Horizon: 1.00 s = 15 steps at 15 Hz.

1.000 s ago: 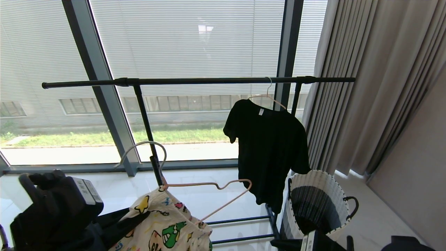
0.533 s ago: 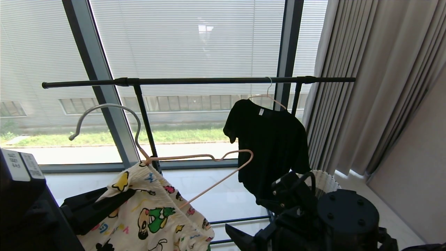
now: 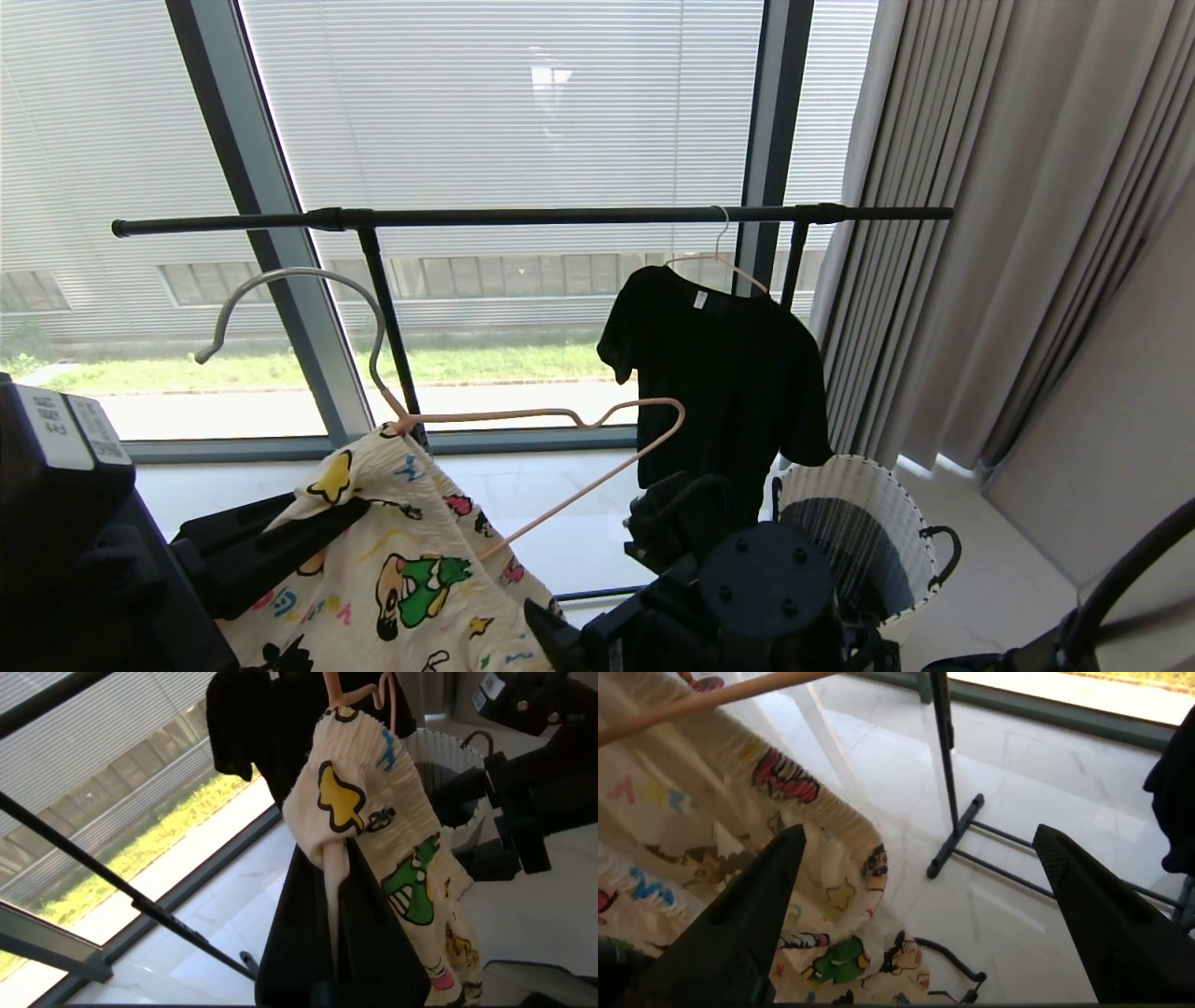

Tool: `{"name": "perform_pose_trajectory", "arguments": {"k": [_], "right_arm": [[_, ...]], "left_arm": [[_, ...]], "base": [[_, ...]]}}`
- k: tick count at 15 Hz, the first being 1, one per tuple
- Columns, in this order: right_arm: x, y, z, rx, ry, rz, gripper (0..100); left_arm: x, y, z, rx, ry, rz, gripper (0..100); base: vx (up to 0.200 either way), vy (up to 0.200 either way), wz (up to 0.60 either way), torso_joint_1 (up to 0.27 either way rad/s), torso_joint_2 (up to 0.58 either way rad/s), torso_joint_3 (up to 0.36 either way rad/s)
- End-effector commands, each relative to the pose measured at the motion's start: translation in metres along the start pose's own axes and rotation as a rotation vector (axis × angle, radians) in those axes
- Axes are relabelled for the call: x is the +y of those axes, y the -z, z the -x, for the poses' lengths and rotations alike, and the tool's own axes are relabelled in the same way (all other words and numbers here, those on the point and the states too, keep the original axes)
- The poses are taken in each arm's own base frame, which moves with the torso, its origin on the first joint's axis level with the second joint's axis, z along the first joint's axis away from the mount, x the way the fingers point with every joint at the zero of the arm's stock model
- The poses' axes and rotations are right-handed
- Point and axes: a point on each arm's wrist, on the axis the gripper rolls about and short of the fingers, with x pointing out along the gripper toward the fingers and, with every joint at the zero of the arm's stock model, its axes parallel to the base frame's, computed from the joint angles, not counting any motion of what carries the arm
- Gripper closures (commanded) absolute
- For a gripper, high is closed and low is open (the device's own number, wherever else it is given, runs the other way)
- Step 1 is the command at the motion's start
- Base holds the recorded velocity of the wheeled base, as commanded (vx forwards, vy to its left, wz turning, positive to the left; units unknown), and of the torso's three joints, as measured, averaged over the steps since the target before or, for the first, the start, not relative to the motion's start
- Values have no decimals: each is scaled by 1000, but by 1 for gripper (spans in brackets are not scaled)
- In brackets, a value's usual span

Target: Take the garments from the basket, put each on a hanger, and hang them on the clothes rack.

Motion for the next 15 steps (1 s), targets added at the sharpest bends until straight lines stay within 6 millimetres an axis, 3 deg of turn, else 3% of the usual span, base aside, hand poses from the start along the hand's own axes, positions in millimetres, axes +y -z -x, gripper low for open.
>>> {"name": "perform_pose_trajectory", "arguments": {"k": [1, 4, 9, 12, 15], "right_arm": [[8, 17, -3, 47, -11, 25, 0], [4, 30, -9, 59, 67, 109, 0], [-8, 30, -9, 51, 161, 120, 0], [-31, 36, -1, 83, 262, 165, 0], [-65, 12, 4, 39, 367, 164, 0]], "left_arm": [[0, 0, -3, 9, 3, -1, 100], [0, 0, -2, 4, 3, -1, 100], [0, -1, -1, 0, 3, -1, 100], [0, 0, -1, 3, 1, -1, 100], [0, 0, -1, 1, 1, 0, 100]], "base": [[0, 0, 0, 0, 0, 0], [0, 0, 0, 0, 0, 0], [0, 0, 0, 0, 0, 0], [0, 0, 0, 0, 0, 0], [0, 0, 0, 0, 0, 0]]}}
